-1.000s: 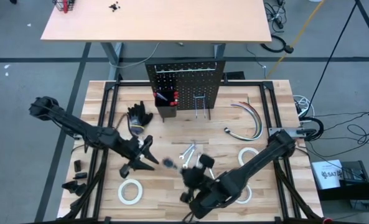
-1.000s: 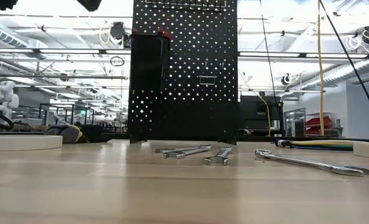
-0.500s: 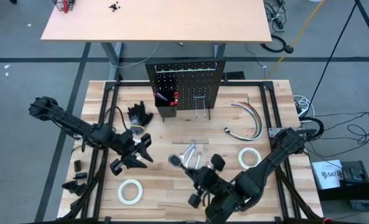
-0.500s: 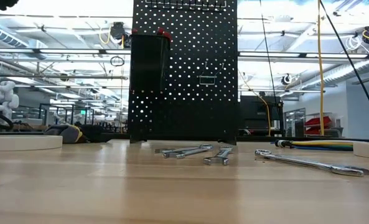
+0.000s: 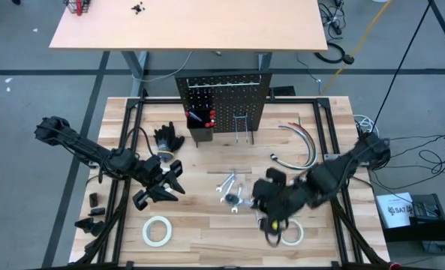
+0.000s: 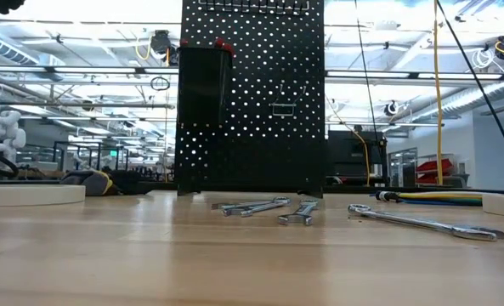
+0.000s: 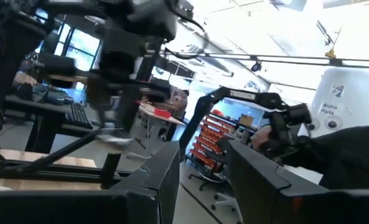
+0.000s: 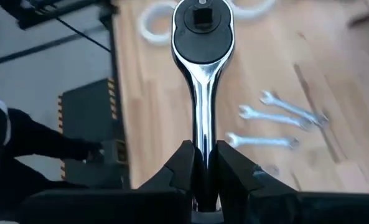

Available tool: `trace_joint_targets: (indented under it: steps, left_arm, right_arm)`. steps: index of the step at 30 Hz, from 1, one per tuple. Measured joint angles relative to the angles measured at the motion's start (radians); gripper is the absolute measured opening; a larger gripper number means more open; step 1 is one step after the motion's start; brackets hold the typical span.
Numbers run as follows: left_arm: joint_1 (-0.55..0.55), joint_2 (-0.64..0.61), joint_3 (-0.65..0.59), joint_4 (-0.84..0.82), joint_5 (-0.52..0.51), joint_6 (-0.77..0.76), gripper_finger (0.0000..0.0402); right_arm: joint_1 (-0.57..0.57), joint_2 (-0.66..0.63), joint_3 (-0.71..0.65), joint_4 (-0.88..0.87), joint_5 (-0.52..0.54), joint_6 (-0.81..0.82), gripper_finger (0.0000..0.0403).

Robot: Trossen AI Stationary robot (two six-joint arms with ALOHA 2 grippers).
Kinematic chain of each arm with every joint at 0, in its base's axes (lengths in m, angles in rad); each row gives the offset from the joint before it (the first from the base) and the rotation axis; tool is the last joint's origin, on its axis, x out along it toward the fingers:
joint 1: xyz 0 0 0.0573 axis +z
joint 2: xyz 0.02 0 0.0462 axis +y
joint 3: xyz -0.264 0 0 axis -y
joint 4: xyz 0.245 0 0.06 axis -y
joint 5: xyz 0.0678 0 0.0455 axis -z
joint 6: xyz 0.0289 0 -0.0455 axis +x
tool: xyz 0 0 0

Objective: Hang tools onto peg board
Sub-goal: Put the ratchet wrench into the black bin on the peg board

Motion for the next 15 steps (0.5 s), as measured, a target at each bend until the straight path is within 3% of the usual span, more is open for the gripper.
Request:
trace_joint_targets:
  steps: [3,5,10,15]
  left_arm:
    - [-0.009,0.0,0.0,-0.007,-0.002,0.001,0.0135]
    - [-0.014,0.0,0.0,-0.009,-0.003,0.001,0.0135]
    - [-0.015,0.0,0.0,-0.037,-0.057,0.01,0.0135]
    - [-0.015,0.0,0.0,-0.055,-0.175,0.016,0.0135]
  right_arm:
    - [-0.038,-0.149,-0.217,0.101,-0.035,0.014,0.0035]
    - [-0.058,-0.26,-0.381,0.264,-0.037,0.02,0.0035]
    - [-0.105,-0.456,-0.8,0.931,-0.009,-0.116,0.0035]
    - [-0.141,-0.462,-1.119,1.589,-0.008,-0.243,0.0035]
